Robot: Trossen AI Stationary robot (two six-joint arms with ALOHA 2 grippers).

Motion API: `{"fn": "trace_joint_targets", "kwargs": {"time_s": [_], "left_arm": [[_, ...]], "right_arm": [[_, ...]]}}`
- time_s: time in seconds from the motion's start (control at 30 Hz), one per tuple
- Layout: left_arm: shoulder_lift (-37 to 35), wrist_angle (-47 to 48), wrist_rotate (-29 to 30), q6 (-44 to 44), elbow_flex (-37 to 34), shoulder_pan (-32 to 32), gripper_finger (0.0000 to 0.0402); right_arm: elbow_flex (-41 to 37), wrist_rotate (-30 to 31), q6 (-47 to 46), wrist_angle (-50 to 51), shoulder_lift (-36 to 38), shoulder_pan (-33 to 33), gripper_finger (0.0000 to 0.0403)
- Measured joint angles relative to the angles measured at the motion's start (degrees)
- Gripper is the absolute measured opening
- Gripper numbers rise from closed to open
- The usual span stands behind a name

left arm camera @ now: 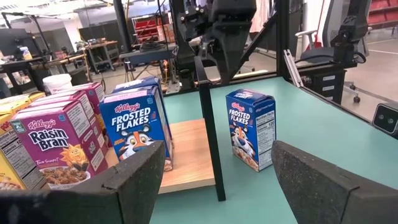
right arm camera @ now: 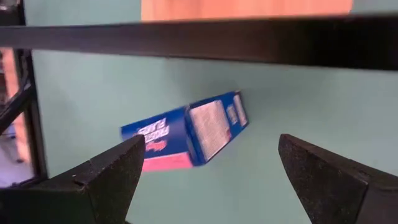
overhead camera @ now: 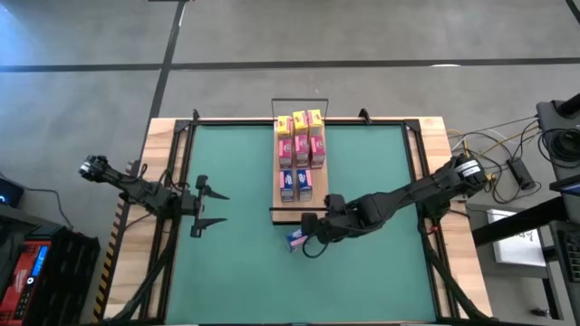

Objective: Stack cereal on shelf
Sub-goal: Put the blue cereal box on the shelf aligned with the other blue cereal boxes

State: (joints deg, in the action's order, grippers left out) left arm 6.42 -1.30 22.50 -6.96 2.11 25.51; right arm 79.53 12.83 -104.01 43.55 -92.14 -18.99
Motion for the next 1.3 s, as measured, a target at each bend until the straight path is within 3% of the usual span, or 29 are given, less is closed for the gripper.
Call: {"fn": "trace_joint_targets", "kwargs": {"time_s": [0.27,0.67,0.93,1.3], "left_arm": [[0.0,0.0,0.0,0.0,0.0,0.0,0.0276],[0.0,0.0,0.0,0.0,0.0,0.0,0.0276],[0.2,0.0,0.0,0.0,0.0,0.0,0.0276],[0.3,0.0,0.0,0.0,0.0,0.0,0.0276]], "right_arm": [[6.4,-2.3,-3.6,8.1,-1.0,0.0,0.0357],[12.7,-2.8,7.7,9.5,-8.4,0.3,0.0357],[23.0,-3.0,10.7,16.7,-14.9,0.4,0.0396],[33.6,-4.2,17.4,21.9,-23.8,0.4,0.04]]}}
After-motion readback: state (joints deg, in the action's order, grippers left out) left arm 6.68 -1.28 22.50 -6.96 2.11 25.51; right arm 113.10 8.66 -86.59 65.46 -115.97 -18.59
